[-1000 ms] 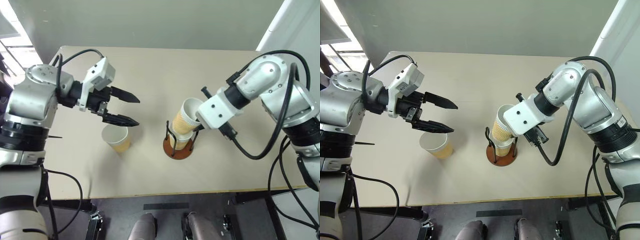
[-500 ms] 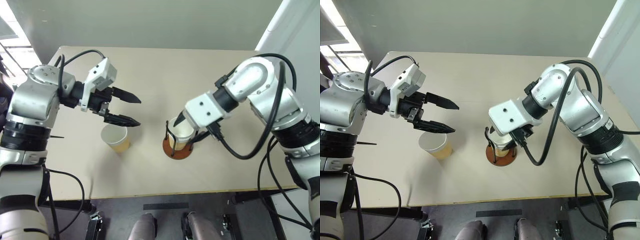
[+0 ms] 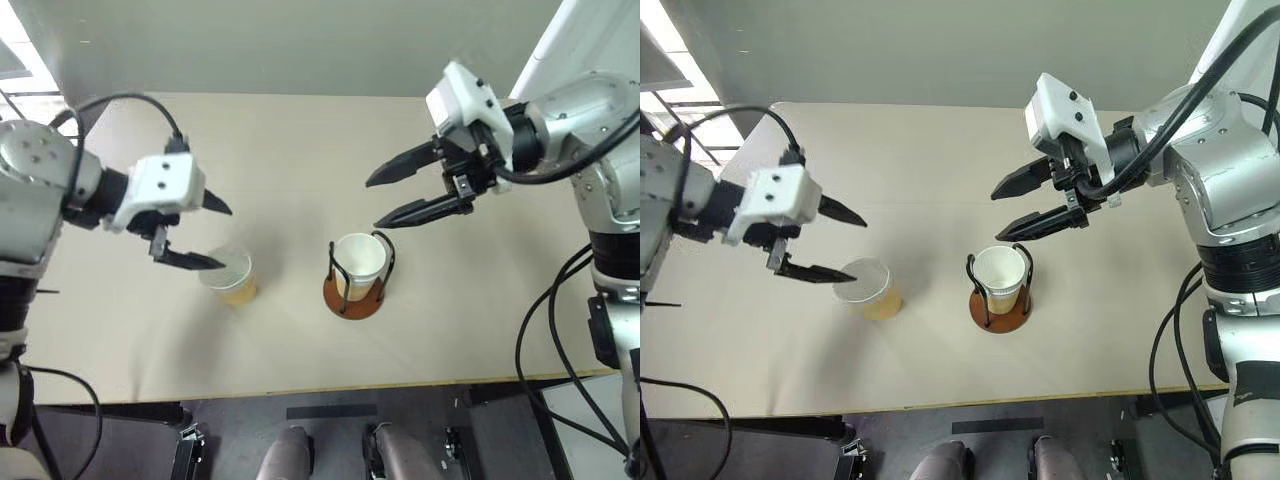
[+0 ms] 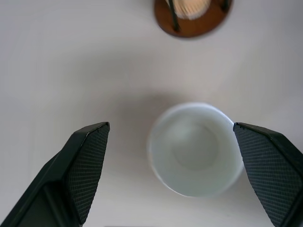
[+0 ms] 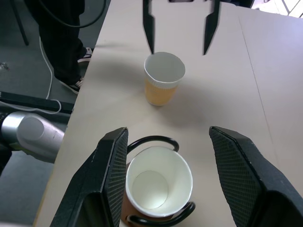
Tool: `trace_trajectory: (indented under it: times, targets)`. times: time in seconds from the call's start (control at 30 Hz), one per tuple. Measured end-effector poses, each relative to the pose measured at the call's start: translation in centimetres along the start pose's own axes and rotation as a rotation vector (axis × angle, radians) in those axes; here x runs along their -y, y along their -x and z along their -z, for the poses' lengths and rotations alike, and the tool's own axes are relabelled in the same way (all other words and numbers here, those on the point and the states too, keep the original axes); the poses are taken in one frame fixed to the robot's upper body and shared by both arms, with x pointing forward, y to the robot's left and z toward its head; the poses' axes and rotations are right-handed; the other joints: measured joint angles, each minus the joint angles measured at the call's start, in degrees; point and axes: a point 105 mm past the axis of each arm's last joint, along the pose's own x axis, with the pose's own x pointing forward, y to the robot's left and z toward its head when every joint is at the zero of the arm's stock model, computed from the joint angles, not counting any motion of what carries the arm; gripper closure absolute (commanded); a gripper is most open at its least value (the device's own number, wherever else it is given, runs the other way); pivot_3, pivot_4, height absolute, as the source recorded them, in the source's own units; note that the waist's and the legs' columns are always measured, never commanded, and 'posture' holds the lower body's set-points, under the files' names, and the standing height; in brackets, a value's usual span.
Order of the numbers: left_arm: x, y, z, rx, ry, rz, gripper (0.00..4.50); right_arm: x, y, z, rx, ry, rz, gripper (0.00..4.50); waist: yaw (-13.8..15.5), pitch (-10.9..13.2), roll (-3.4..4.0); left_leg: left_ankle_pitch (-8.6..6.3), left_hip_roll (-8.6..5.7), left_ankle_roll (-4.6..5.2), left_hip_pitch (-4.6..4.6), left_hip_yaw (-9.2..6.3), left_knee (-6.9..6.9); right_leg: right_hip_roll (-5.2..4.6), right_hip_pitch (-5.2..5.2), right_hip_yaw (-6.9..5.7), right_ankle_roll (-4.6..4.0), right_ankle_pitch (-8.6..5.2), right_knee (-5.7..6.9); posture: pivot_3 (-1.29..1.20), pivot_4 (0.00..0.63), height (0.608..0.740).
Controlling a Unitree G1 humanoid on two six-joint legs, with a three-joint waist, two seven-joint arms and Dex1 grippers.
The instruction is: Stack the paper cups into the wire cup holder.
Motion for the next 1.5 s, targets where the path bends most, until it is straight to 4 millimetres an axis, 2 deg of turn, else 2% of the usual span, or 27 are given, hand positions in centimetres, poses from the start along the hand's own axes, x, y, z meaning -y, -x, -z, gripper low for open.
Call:
trace_trajectory:
  times: [0.17, 0.53, 1.1, 1.3, 1.5]
  targets:
    - [1.1, -0.3, 0.1, -0.022, -0.024, 0.026, 0.00, 0.0, 0.8, 0.3, -0.024, -0.015, 0.020, 1.80, -0.1, 0.0, 0.00, 0.00, 0.00, 0.00, 0.00, 0.00, 0.01, 0.00, -0.01, 0.00, 0.00, 0.00, 0.07, 0.00, 0.150, 0.740]
    - [1.7, 0.3, 0.9, -0.106, -0.065, 0.033, 0.00, 0.1, 1.7, 0.8, -0.044, -0.038, 0.031, 1.80, -0.1, 0.0, 0.00, 0.00, 0.00, 0.00, 0.00, 0.00, 0.01, 0.00, -0.03, 0.00, -0.04, 0.02, 0.10, 0.00, 0.150, 0.740]
    - [3.0, -2.2, 1.2, -0.128, -0.089, 0.132, 0.00, -0.1, 2.2, 1.3, -0.061, -0.054, 0.031, 1.80, -0.1, 0.0, 0.00, 0.00, 0.00, 0.00, 0.00, 0.00, 0.05, 0.00, -0.03, -0.01, -0.06, 0.04, 0.17, 0.00, 0.150, 0.740]
    - [3.1, -2.6, 2.2, -0.175, -0.105, 0.150, 0.00, -0.3, 2.0, 2.0, -0.061, -0.070, 0.027, 1.80, -0.1, 0.0, 0.00, 0.00, 0.00, 0.00, 0.00, 0.00, 0.08, 0.00, -0.04, -0.02, -0.06, 0.04, 0.20, 0.00, 0.150, 0.740]
    - [3.1, -3.7, 2.7, -0.180, -0.105, 0.170, 0.00, -1.9, 1.9, 2.5, 0.008, -0.077, -0.044, 1.80, -0.1, 0.0, 0.00, 0.00, 0.00, 0.00, -0.01, 0.01, 0.20, -0.01, 0.00, -0.02, -0.06, 0.04, 0.21, 0.00, 0.150, 0.740]
